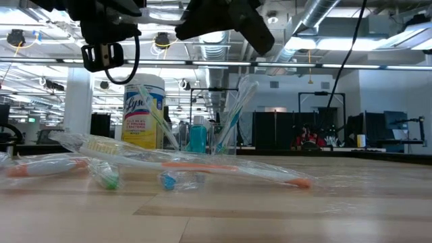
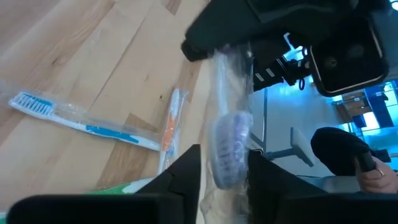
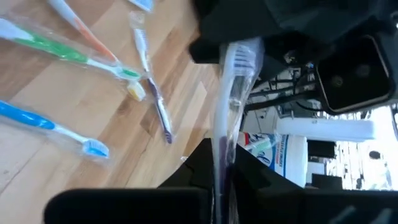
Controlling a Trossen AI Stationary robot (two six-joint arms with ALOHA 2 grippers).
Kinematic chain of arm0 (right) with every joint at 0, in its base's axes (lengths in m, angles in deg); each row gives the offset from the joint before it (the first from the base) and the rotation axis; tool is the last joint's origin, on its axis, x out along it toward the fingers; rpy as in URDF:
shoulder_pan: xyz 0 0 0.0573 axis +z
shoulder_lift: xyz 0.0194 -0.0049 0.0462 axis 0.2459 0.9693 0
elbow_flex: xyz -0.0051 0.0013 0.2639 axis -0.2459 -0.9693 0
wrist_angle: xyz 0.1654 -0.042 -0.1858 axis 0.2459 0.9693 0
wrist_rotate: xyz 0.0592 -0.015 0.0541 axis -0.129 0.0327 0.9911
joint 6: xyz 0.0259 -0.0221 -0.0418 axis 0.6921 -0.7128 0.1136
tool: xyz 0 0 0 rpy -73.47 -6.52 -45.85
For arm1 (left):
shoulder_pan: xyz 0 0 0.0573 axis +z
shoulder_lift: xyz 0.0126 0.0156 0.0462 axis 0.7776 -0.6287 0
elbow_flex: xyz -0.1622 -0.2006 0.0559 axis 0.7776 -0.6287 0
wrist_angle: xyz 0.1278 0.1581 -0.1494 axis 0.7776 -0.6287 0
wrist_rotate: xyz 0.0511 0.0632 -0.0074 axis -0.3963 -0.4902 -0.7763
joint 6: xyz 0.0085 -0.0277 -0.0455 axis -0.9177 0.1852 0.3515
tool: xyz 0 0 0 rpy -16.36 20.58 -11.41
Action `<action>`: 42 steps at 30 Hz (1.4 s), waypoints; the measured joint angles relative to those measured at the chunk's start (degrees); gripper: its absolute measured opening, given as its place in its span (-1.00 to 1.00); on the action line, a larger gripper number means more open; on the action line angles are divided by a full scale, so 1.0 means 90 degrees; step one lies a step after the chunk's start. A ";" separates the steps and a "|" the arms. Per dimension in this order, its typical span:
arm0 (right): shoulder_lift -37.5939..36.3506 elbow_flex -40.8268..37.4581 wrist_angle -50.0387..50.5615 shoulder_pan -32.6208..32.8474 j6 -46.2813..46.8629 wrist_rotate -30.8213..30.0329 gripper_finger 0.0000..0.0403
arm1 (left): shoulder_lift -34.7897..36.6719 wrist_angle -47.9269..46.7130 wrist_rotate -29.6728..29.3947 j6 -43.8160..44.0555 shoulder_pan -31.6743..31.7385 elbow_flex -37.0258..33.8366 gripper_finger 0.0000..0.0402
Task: Pick & Place toothbrushing station
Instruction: Put the purple toothbrush into the transparent organizer
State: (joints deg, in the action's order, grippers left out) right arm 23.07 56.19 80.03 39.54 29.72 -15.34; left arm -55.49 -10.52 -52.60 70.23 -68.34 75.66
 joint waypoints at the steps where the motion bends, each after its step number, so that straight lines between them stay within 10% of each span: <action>1: -0.0001 0.0000 0.0018 -0.0005 0.0003 -0.0002 -0.93 | 0.0000 0.0002 0.0000 -0.0002 0.0000 0.0000 -0.52; 14: -0.0013 0.0009 0.0200 0.0018 0.0355 0.0038 -0.93 | 0.0607 0.0160 -0.0278 -0.1125 -0.0050 0.0000 -0.21; 42: -0.0013 0.0002 0.0920 -0.0127 0.3006 0.0724 -0.94 | 0.0852 0.0293 -0.1345 -0.2387 -0.0512 0.0000 -0.21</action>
State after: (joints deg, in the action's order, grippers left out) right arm 22.96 56.22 88.30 38.40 56.77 -8.82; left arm -47.82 -7.88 -64.70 48.75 -72.96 75.66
